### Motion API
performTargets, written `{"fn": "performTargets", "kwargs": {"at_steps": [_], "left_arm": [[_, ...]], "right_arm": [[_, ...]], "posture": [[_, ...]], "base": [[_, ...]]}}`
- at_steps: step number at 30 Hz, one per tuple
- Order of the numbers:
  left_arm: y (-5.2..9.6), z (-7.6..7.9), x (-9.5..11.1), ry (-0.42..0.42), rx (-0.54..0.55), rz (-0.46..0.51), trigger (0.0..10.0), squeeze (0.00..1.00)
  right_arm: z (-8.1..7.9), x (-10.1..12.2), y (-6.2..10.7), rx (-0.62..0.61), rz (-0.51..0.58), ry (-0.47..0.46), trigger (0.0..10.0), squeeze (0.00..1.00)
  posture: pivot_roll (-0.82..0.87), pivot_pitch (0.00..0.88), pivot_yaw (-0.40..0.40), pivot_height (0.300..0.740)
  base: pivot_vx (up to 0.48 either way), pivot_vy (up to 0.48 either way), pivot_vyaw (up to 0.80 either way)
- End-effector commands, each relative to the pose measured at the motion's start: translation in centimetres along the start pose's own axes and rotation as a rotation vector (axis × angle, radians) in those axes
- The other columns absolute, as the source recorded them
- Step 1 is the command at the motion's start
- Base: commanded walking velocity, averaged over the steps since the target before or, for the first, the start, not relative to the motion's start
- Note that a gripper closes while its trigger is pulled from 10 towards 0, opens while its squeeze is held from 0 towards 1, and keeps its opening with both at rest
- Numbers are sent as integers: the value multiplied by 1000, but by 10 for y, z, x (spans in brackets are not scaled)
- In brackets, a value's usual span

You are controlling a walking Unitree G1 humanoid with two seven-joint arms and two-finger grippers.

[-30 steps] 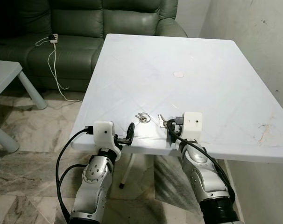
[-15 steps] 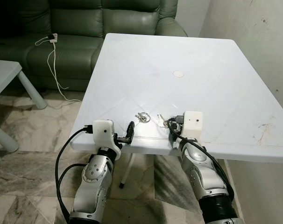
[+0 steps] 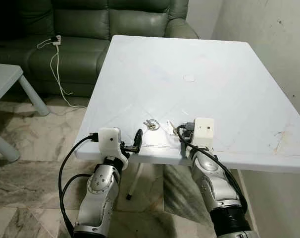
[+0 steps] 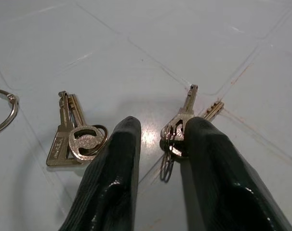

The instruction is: Hang keys on a hook

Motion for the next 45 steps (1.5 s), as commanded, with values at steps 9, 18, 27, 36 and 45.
{"fn": "performTargets", "kwargs": {"at_steps": [9,18,27,36,45], "left_arm": [[0,7,2,11,-11,4,10000,0],[0,8,2,13,-16,3,10000,0],[-1,8,3,19,-15,5,10000,0],[-2,8,3,20,-13,6,10000,0],[-1,7,4,17,-7,10,10000,0]], "right_arm": [[9,-3,3,-9,10,39,10000,0],[15,-9,7,-13,-6,58,8275,0],[15,-9,7,-9,-5,60,8863,0],[9,-6,8,8,9,53,9725,0],[5,-6,7,-3,5,59,353,0]], "posture": [[-36,89,-85,740],[-41,92,-84,740],[-39,90,-84,740],[-38,91,-86,740],[-30,89,-88,740]], "base": [[0,0,0],[0,0,0],[0,0,0],[0,0,0],[0,0,0]]}}
Point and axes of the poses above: a point about 5 cm out from each wrist's last joint towards the gripper, its own y axis pointing back from the gripper into the wrist, its own x axis along the axis of the wrist's last joint, z = x × y, the point moved 6 cm from there along -y, pointing out of the wrist towards the gripper, and after that the axes turned 4 degrees about y, right-handed, at the moved point
